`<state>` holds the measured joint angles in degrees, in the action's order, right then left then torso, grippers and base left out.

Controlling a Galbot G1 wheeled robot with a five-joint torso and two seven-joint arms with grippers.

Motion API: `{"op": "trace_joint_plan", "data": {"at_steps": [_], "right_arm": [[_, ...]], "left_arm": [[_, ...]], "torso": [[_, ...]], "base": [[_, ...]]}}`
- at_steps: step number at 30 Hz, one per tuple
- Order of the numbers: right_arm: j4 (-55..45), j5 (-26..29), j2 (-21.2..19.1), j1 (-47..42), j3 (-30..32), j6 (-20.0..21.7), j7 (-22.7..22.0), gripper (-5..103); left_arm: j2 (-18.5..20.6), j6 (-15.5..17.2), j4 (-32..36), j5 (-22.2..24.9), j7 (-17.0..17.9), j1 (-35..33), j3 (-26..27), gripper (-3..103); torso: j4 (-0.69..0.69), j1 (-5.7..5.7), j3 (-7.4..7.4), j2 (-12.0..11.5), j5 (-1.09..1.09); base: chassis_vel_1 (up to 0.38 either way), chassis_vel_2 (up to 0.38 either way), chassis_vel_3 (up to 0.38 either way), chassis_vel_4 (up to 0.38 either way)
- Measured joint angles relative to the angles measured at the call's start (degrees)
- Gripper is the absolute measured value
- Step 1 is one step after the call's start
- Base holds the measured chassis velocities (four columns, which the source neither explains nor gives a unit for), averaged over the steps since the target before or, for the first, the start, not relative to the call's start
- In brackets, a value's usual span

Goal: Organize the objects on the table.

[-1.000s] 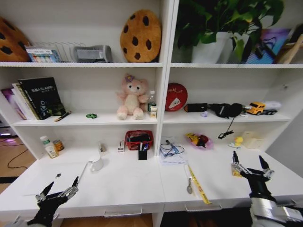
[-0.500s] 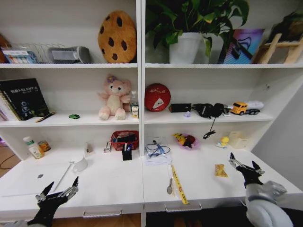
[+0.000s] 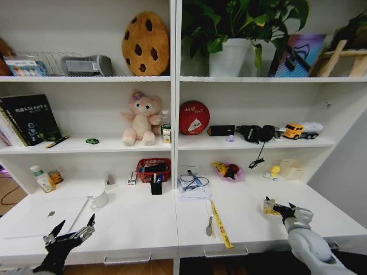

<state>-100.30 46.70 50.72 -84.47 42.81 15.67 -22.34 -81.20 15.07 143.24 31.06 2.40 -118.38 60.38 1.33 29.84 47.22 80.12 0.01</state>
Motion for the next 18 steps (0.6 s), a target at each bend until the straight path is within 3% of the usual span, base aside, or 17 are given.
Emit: {"op": "trace_joint_plan", "data": {"at_steps": [4,5,9,12,18], "right_arm": [[1.4,0.0,0.1,0.2,-0.5,0.0,1.0,101],[2.4,0.0,0.2,0.5,-0.9,-0.3,1.4,92],[5.8,-0.5,0.2,2.7,-2.2,-1.6,3.3,82],[7.9,-1.3,0.0,4.5,-3.7,-2.5,3.9,65],[8.3,-1.9,0.1,5.0,-4.8,-3.0,4.0,49]], "left_arm": [[0.0,0.0,0.0,0.0,0.0,0.0,0.0,100],[0.0,0.0,0.0,0.0,0.0,0.0,0.0,100],[0.0,0.0,0.0,0.0,0.0,0.0,0.0,100],[0.0,0.0,0.0,0.0,0.0,0.0,0.0,100],[0.0,0.0,0.0,0.0,0.0,0.0,0.0,100]], "torso": [[0.01,0.0,0.0,0.0,-0.02],[0.01,0.0,0.0,0.0,-0.03],[0.0,0.0,-0.01,0.0,-0.02],[0.0,0.0,0.0,0.0,-0.01],[0.0,0.0,0.0,0.0,-0.01]], "base": [[0.0,0.0,0.0,0.0],[0.0,0.0,0.0,0.0],[0.0,0.0,0.0,0.0],[0.0,0.0,0.0,0.0],[0.0,0.0,0.0,0.0]]}}
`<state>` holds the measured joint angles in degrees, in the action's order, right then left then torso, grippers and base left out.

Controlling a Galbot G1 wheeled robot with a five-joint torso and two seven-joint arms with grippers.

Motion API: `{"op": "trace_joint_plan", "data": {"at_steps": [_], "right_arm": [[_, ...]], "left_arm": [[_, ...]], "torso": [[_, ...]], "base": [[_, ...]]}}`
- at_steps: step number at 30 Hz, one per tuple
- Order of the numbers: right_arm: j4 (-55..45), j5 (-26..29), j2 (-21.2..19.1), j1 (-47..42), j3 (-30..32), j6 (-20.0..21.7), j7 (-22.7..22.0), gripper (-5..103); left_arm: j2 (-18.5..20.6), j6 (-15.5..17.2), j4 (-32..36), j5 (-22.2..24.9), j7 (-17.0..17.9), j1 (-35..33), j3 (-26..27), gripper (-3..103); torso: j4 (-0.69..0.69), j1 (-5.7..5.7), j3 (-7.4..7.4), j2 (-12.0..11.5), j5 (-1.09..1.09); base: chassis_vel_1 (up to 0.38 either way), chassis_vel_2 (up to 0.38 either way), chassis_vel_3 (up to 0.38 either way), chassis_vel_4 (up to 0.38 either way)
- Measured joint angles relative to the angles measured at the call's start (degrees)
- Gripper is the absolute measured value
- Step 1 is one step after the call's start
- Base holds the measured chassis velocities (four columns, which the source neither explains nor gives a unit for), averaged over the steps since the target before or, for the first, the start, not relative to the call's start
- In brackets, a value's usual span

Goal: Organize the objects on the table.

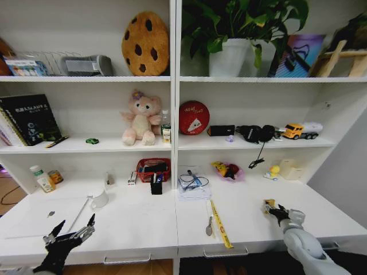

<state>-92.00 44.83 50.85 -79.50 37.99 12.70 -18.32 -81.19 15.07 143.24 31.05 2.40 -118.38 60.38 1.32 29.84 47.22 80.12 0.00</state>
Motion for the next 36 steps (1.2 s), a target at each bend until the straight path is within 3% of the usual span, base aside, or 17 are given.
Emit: {"op": "trace_joint_plan", "data": {"at_steps": [1,6,8,10,11,18,22,27,31,32,36], "right_arm": [[-0.1,-0.5,0.1,-0.1,-0.2,-0.3,0.3,38],[-0.3,-0.9,0.2,-0.2,-0.2,-0.7,0.6,27],[-0.3,-0.9,0.1,-0.2,-0.2,-0.9,0.9,12],[-0.3,-0.9,0.1,-0.2,-0.2,-1.0,0.9,12],[-0.3,-0.9,0.1,-0.2,-0.2,-1.0,1.1,4],[-4.0,0.2,0.0,0.5,-0.6,-0.8,2.1,2],[-3.6,1.2,-0.7,8.8,-6.5,-0.6,2.4,2],[5.2,2.5,-0.3,24.5,-18.0,-0.7,2.3,2],[9.9,2.5,0.8,31.1,-23.0,-1.0,2.6,2],[14.7,1.5,2.1,36.9,-26.6,-2.2,3.3,2],[22.6,-0.7,4.3,43.6,-29.7,-4.4,4.7,2]], "left_arm": [[0.0,0.0,0.0,0.0,0.0,0.0,0.0,100],[0.0,0.0,0.0,0.0,0.0,0.0,0.0,100],[0.0,0.0,0.0,0.0,0.0,0.0,0.0,100],[0.0,0.0,0.0,0.0,0.0,0.0,0.0,100],[0.0,0.0,0.0,0.0,0.0,0.0,0.0,100],[0.0,0.0,0.0,0.0,0.0,0.0,0.0,100],[0.0,0.0,0.0,0.0,0.0,0.0,0.0,100],[0.0,0.0,0.0,0.0,0.0,0.0,0.0,100],[0.0,0.0,0.0,0.0,0.0,0.0,0.0,100],[0.0,0.0,0.0,0.0,0.0,0.0,0.0,100],[0.0,0.0,0.0,0.0,0.0,0.0,0.0,100]], "torso": [[0.0,0.0,0.0,0.0,0.0],[0.0,0.0,0.0,0.0,0.0],[0.0,0.0,0.0,0.0,0.0],[0.0,0.0,0.0,0.0,0.0],[0.0,0.0,0.0,0.0,0.0],[0.02,0.0,0.0,0.0,-0.01],[0.01,-0.01,0.0,0.0,0.01],[-0.02,0.0,0.01,0.0,0.01],[0.0,0.0,0.01,0.0,0.0],[-0.01,0.0,0.01,0.0,-0.01],[-0.02,0.01,0.01,0.0,-0.01]], "base": [[0.0,0.0,0.0,0.0],[0.0,0.0,0.0,0.0],[0.0,0.0,0.0,0.0],[0.0,0.0,0.0,0.0],[0.0,0.0,0.0,0.0],[0.0,0.0,0.0,0.0],[0.0,0.0,0.0,0.0],[0.0,0.0,0.0,0.0],[0.0,0.0,0.0,0.0],[0.0,0.0,0.0,0.0],[0.0,0.0,0.0,0.0]]}}
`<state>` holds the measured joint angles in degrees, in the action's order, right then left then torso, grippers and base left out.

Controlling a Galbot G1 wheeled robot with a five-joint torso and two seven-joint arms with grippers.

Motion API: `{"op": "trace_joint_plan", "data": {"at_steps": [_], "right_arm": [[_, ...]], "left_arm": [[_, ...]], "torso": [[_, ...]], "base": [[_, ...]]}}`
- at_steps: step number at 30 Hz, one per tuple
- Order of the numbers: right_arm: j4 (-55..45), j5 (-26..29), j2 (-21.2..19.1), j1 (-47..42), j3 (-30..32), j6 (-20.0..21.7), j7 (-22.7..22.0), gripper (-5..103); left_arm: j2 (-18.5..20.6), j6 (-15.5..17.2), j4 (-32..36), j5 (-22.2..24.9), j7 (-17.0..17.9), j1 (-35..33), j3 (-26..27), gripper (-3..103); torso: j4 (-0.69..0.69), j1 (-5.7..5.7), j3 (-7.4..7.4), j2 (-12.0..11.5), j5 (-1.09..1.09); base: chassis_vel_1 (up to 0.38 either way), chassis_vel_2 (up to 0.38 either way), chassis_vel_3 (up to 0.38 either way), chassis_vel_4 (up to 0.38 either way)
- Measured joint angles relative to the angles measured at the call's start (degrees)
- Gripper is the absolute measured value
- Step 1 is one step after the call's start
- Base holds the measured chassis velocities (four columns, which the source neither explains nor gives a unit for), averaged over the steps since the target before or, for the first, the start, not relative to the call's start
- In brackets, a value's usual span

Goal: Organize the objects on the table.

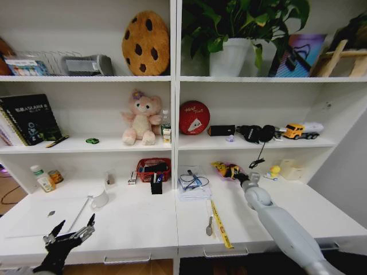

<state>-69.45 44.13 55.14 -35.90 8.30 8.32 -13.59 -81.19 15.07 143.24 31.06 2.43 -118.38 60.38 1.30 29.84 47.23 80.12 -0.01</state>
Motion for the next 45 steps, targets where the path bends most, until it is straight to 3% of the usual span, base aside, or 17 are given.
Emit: {"op": "trace_joint_plan", "data": {"at_steps": [7,14,16,17,19,22,24,25,27,28,29,33,37,39,40,42,45], "right_arm": [[10.5,-2.9,2.2,5.7,-2.2,-2.9,4.2,2],[13.2,-4.2,3.0,5.9,-1.7,-4.2,4.8,24],[6.9,-1.5,1.2,2.3,0.7,-1.7,7.1,34],[6.9,-1.5,1.2,2.3,0.7,-1.7,7.1,34],[-1.9,-1.9,-1.1,-3.9,3.7,-1.6,7.9,51],[-7.1,-2.8,-2.6,-9.0,6.2,-1.4,8.6,56],[-14.5,-3.5,-4.8,-18.1,10.6,-1.1,9.5,61],[-20.5,-4.4,-5.9,-24.9,13.7,-1.8,9.0,72],[-24.1,-4.9,-6.2,-29.1,15.3,-2.3,8.3,72],[-29.7,-6.5,-6.2,-36.3,18.4,-3.2,6.8,83],[-29.7,-6.5,-6.2,-36.3,18.4,-3.2,6.8,83],[-41.9,-12.2,-3.9,-52.2,28.4,-6.4,6.1,97],[-49.1,-14.2,-1.6,-61.5,33.7,-9.0,6.9,99],[-55.2,-17.2,2.3,-70.1,38.4,-12.3,8.9,100],[-55.2,-17.2,2.3,-70.1,38.4,-12.3,8.9,100],[-61.3,-22.1,10.9,-79.0,41.2,-16.0,10.6,100],[-61.4,-22.2,11.2,-79.1,41.2,-16.1,10.5,100]], "left_arm": [[0.0,0.0,0.0,0.0,0.0,0.0,0.0,100],[0.0,0.0,0.0,0.0,0.0,0.0,0.0,100],[0.0,0.0,0.0,0.0,0.0,0.0,0.0,100],[0.0,0.0,0.0,0.0,0.0,0.0,0.0,100],[0.0,0.0,0.0,0.0,0.0,0.0,0.0,100],[0.0,0.0,0.0,0.0,0.0,0.0,0.0,100],[0.0,0.0,0.0,0.0,0.0,0.0,0.0,100],[0.0,0.0,0.0,0.0,0.0,0.0,0.0,100],[0.0,0.0,0.0,0.0,0.0,0.0,0.0,100],[0.0,0.0,0.0,0.0,0.0,0.0,0.0,100],[0.0,0.0,0.0,0.0,0.0,0.0,0.0,100],[0.0,0.0,0.0,0.0,0.0,0.0,0.0,100],[0.0,0.0,0.0,0.0,0.0,0.0,0.0,100],[0.0,0.0,0.0,0.0,-0.1,0.0,0.0,100],[0.0,0.0,0.0,0.0,-0.1,0.0,0.0,100],[0.0,0.0,0.0,0.0,0.0,0.0,0.0,100],[0.0,0.0,0.0,0.0,0.0,0.0,0.0,100]], "torso": [[0.03,0.0,-0.01,0.0,0.0],[0.01,0.0,-0.01,0.0,0.0],[0.01,0.0,-0.01,0.0,0.02],[0.01,0.0,-0.01,0.0,0.02],[0.01,-0.01,-0.02,0.0,0.0],[0.0,-0.01,-0.02,0.0,0.01],[0.09,-0.02,-0.02,0.0,0.03],[0.07,-0.02,-0.02,0.0,0.02],[0.06,-0.02,-0.03,0.0,-0.01],[0.04,-0.03,-0.02,0.0,0.03],[0.04,-0.03,-0.02,0.0,0.03],[0.02,-0.03,-0.03,0.0,-0.01],[0.02,-0.03,-0.03,0.0,0.01],[0.02,-0.03,-0.03,0.0,-0.02],[0.02,-0.03,-0.03,0.0,-0.02],[0.03,-0.03,-0.03,0.0,-0.01],[0.01,-0.02,-0.02,0.0,0.01]], "base": [[0.0,0.0,0.0,0.0],[0.0,0.0,0.0,0.0],[0.0,0.0,0.0,0.0],[0.0,0.0,0.0,0.0],[0.0,0.0,0.0,0.0],[0.0,0.0,0.0,0.0],[0.0,0.0,0.0,0.0],[0.0,0.0,0.0,0.0],[0.0,0.0,0.0,0.0],[0.0,0.0,0.0,0.0],[0.0,0.0,0.0,0.0],[0.0,0.0,0.0,0.0],[0.0,0.0,0.0,0.0],[0.0,0.0,0.0,0.0],[0.0,0.0,0.0,0.0],[0.0,0.0,0.0,0.0],[0.0,0.0,0.0,0.0]]}}
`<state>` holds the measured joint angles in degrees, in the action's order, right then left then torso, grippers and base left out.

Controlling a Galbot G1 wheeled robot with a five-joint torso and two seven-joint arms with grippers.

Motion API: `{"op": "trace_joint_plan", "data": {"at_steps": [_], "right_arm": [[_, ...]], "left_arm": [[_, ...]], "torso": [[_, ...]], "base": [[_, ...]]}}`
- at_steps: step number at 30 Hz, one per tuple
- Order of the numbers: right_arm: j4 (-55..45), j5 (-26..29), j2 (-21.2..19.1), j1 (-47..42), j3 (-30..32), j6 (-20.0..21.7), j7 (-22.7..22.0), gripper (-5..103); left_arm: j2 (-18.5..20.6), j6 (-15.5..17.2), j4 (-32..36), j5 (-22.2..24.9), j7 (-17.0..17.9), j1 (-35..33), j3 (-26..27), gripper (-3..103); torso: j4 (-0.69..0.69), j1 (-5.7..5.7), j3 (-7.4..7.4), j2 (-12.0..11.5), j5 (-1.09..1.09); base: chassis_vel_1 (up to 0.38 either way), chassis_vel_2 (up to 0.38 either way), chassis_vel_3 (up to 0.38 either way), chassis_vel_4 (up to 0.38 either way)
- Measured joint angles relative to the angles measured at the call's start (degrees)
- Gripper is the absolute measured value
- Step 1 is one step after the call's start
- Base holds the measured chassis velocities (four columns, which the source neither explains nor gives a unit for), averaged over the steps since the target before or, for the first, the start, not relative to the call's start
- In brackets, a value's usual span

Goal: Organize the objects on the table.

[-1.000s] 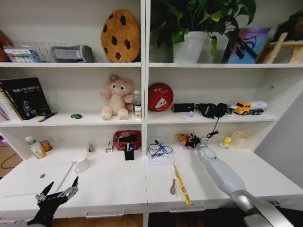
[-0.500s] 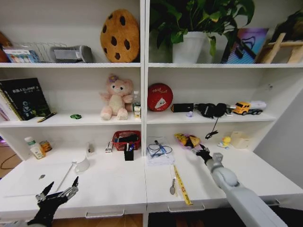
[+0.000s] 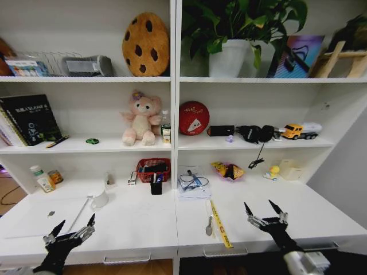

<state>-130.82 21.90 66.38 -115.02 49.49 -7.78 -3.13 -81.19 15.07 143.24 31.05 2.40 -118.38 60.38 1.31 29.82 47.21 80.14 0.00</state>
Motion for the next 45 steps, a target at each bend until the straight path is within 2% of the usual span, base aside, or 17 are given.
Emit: {"op": "trace_joint_plan", "data": {"at_steps": [23,30,32,39,41,43,45], "right_arm": [[0.7,0.3,-0.3,0.8,-0.6,0.2,-0.2,100],[0.8,0.3,-0.3,0.9,-0.7,0.3,-0.3,100],[0.8,0.3,-0.3,0.9,-0.7,0.3,-0.3,100],[0.8,0.4,-0.3,1.0,-0.7,0.3,-0.3,100],[0.9,0.4,-0.3,1.0,-0.7,0.3,-0.3,100],[0.9,0.4,-0.3,1.0,-0.7,0.4,-0.3,100],[0.9,0.4,-0.3,1.0,-0.7,0.4,-0.3,100]], "left_arm": [[0.0,0.0,0.0,0.0,0.0,0.0,0.0,100],[0.0,0.0,0.0,0.0,0.0,0.0,0.0,100],[0.0,0.0,0.0,0.0,0.0,0.0,0.0,100],[0.0,0.0,0.0,0.0,0.0,0.0,0.0,100],[0.0,0.0,0.0,0.0,0.0,0.0,0.0,100],[0.0,0.0,0.0,0.0,0.0,0.0,0.0,100],[0.0,0.0,0.0,0.0,0.0,0.0,0.0,100]], "torso": [[0.02,0.02,0.01,0.0,0.02],[0.01,0.01,0.0,0.0,-0.03],[0.01,0.01,0.01,0.0,0.03],[0.02,0.01,0.01,0.0,-0.02],[0.01,0.01,0.01,0.0,0.03],[0.02,0.0,0.01,0.0,-0.05],[0.01,0.01,0.0,0.0,0.03]], "base": [[0.018,0.019,-0.022,-0.022],[0.18,0.181,-0.167,-0.174],[0.26,0.249,-0.248,-0.236],[0.27,0.274,-0.276,-0.27],[0.296,0.316,-0.302,-0.329],[0.321,0.331,-0.328,-0.336],[0.346,0.377,-0.392,-0.366]]}}
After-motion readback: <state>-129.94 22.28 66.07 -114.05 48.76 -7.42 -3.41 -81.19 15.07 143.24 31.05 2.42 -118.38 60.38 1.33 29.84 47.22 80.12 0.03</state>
